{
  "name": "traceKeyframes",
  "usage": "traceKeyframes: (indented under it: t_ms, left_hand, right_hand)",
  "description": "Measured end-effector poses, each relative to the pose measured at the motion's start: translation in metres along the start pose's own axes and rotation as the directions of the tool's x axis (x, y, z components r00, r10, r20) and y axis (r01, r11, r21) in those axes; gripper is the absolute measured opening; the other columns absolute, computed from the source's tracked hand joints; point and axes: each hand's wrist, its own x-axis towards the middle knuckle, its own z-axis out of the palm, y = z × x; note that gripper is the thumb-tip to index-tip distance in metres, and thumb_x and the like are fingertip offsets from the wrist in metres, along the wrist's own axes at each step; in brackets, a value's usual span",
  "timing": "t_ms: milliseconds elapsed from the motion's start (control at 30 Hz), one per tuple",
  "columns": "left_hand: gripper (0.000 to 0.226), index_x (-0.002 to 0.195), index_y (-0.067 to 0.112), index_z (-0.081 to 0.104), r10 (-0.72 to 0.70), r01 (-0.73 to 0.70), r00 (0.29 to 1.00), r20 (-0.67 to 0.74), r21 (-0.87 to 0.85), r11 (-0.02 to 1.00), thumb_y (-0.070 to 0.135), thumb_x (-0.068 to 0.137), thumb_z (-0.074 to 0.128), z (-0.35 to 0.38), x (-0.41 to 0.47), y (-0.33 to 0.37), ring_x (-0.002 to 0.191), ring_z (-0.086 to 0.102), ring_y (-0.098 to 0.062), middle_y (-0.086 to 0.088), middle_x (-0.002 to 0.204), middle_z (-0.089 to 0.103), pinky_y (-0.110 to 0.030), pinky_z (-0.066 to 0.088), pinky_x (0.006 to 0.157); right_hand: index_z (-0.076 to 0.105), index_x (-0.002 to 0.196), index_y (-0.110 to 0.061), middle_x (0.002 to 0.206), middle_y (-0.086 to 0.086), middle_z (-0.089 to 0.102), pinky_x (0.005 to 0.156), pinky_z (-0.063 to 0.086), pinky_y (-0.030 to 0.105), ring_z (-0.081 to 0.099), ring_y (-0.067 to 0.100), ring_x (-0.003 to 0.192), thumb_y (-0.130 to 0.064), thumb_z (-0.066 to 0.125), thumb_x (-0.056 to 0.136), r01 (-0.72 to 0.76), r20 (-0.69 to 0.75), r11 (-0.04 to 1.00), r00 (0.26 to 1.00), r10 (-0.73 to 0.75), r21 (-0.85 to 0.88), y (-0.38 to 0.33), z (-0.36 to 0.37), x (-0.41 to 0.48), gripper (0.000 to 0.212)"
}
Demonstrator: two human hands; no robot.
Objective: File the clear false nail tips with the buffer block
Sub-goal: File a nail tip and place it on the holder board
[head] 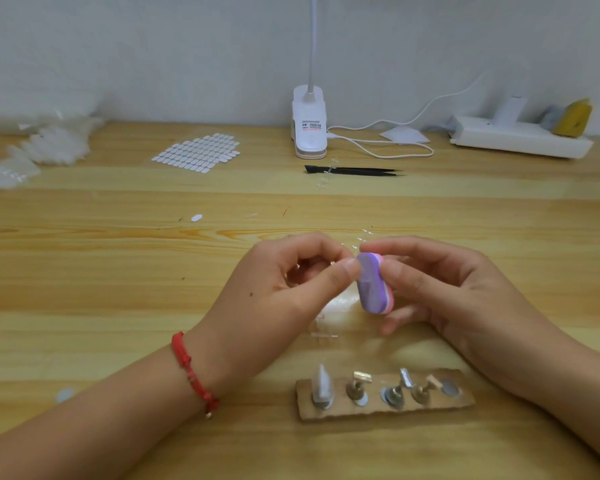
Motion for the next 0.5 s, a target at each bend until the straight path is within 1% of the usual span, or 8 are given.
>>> traceKeyframes:
  t_ms: [133, 200, 333, 433, 500]
  left_hand:
    - [0.018, 0.075, 0.014, 0.071, 0.024, -0.024, 1.0, 0.021, 0.018, 1.0, 0.029, 0.078, 0.063, 0.0025, -0.0005, 0.0008, 0.052, 0.032, -0.005, 0.002, 0.054, 0.034, -0.013, 0.03, 0.051]
    - [0.016, 0.075, 0.016, 0.072, 0.041, -0.042, 0.999, 0.017, 0.039, 0.998, 0.029, 0.079, 0.063, 0.0029, -0.0004, 0.0009, 0.052, 0.032, -0.004, 0.007, 0.054, 0.033, -0.012, 0.03, 0.052]
    - [0.013, 0.071, 0.021, 0.069, 0.039, -0.036, 0.997, -0.073, 0.043, 0.998, 0.03, 0.077, 0.063, 0.0018, 0.0006, -0.0002, 0.052, 0.032, -0.004, 0.006, 0.055, 0.031, -0.012, 0.031, 0.053]
    - [0.012, 0.07, 0.021, 0.069, 0.035, -0.032, 0.998, -0.047, 0.045, 0.998, 0.03, 0.077, 0.064, 0.0022, 0.0, 0.0, 0.052, 0.032, -0.004, 0.008, 0.054, 0.031, -0.013, 0.031, 0.053]
    - [0.013, 0.07, 0.02, 0.069, 0.038, -0.036, 0.998, -0.053, 0.044, 0.998, 0.03, 0.077, 0.066, 0.002, -0.0002, 0.0001, 0.053, 0.032, -0.005, 0.005, 0.055, 0.031, -0.013, 0.031, 0.053]
  right_hand:
    - [0.077, 0.101, -0.025, 0.092, 0.004, 0.076, 0.06, 0.056, 0.022, 0.07, 0.013, 0.073, -0.035, 0.07, 0.075, 0.008, -0.014, 1.0, 1.0, -0.008, 0.017, 0.0003, -0.0008, 0.0, 0.029]
    - [0.077, 0.102, -0.025, 0.093, 0.004, 0.076, 0.06, 0.056, 0.022, 0.07, 0.013, 0.074, -0.035, 0.07, 0.075, 0.015, -0.007, 1.0, 1.0, -0.015, 0.002, 0.0009, -0.0011, -0.0003, 0.029]
    - [0.076, 0.103, -0.024, 0.089, 0.003, 0.075, 0.061, 0.057, 0.024, 0.069, 0.012, 0.074, -0.036, 0.071, 0.076, 0.021, 0.009, 1.0, 1.0, -0.021, -0.013, 0.0015, -0.0009, -0.0012, 0.03]
    - [0.077, 0.101, -0.024, 0.085, 0.002, 0.075, 0.061, 0.057, 0.023, 0.07, 0.013, 0.074, -0.036, 0.072, 0.074, 0.021, -0.017, 1.0, 1.0, -0.021, 0.009, 0.0012, -0.0011, -0.0005, 0.03]
    - [0.077, 0.1, -0.023, 0.085, 0.002, 0.075, 0.061, 0.057, 0.024, 0.07, 0.014, 0.074, -0.035, 0.073, 0.073, 0.018, -0.011, 1.0, 1.0, -0.018, 0.01, 0.0009, -0.0007, -0.0003, 0.029]
